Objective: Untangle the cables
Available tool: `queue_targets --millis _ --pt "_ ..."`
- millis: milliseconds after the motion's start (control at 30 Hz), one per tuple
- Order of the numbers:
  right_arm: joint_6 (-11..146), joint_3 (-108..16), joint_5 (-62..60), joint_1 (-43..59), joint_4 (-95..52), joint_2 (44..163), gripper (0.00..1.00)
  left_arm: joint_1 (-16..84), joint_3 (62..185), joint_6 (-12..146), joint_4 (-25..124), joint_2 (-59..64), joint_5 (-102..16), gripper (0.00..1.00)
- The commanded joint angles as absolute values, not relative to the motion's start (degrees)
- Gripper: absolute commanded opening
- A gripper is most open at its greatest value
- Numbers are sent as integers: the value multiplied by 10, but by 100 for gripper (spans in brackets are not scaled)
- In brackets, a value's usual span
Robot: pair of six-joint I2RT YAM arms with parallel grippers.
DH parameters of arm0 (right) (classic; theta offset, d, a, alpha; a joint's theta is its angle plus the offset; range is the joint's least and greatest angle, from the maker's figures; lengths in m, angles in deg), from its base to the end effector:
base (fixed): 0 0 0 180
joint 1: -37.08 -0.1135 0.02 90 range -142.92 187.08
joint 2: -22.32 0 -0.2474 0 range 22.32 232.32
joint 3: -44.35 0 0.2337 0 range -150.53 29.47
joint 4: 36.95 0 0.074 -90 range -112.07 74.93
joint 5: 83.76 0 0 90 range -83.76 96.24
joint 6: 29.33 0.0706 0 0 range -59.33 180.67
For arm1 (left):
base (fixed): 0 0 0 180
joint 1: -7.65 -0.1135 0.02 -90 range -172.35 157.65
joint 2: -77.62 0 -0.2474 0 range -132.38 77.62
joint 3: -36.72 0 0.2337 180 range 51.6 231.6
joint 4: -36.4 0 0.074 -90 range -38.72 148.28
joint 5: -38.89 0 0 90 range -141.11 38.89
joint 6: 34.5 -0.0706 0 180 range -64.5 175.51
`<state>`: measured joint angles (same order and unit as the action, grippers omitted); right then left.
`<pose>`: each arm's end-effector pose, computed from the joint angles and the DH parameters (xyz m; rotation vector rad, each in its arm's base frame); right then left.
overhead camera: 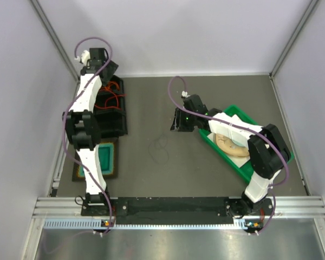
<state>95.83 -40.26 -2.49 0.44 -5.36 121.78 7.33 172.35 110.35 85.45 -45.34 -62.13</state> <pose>0.3030 0.2387 0.1934 -0.1090 2.5091 0.7434 0.4979 0.0163 0.2873 -1.1179 1.9073 -0.3219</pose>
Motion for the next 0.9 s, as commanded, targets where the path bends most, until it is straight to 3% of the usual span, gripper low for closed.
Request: queue_targets --millis 0,633,867 --pt "957 -402 -24 -2 -70 1206 43 74 1773 924 904 -511 -535 75" --pt "956 -412 -24 -2 -64 1220 43 110 1645 818 875 -460 -637 79" --pt "956 -411 -26 -3 -64 1220 43 109 1630 806 848 -465 -660 60"
